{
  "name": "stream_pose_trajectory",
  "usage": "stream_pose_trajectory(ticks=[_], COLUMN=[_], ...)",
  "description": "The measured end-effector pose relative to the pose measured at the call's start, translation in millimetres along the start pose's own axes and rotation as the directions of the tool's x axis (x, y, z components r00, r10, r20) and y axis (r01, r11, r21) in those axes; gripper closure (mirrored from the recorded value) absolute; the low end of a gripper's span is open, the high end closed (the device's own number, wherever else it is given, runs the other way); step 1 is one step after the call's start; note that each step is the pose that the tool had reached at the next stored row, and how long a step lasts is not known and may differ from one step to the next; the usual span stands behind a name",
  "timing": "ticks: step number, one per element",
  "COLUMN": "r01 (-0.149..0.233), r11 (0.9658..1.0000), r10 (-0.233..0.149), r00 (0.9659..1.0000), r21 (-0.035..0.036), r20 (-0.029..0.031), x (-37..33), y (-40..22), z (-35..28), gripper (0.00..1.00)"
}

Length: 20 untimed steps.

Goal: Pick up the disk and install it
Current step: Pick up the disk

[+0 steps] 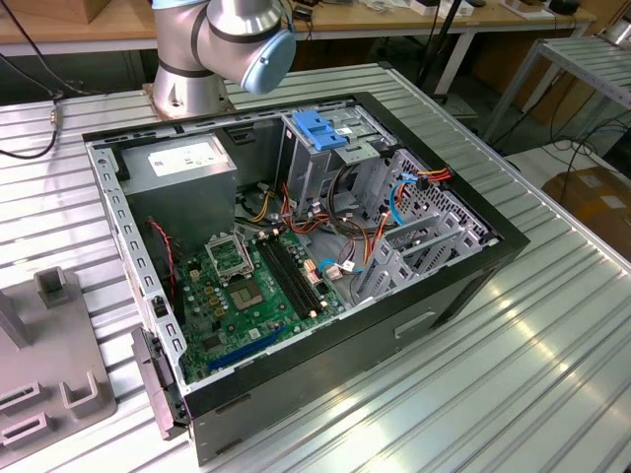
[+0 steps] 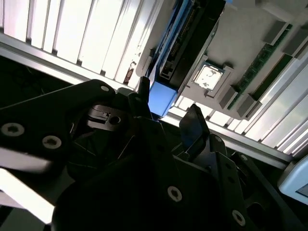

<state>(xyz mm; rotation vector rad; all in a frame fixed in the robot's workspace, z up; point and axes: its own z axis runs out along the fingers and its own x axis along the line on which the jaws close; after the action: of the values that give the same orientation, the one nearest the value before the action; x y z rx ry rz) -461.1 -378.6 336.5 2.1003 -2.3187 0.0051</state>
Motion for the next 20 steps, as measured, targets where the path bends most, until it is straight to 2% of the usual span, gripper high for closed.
stream_pose_trajectory(ticks=[12, 20], r01=[0.003, 0.003], r11=[1.0000, 1.0000], r10=[-0.003, -0.003], r00=[1.0000, 1.0000], r21=[0.0004, 0.0002], r20=[0.0002, 0.0001], x=[3.8, 3.9], y=[-0.3, -0.3], z=[0.9, 1.4], gripper=[0.47, 0.47])
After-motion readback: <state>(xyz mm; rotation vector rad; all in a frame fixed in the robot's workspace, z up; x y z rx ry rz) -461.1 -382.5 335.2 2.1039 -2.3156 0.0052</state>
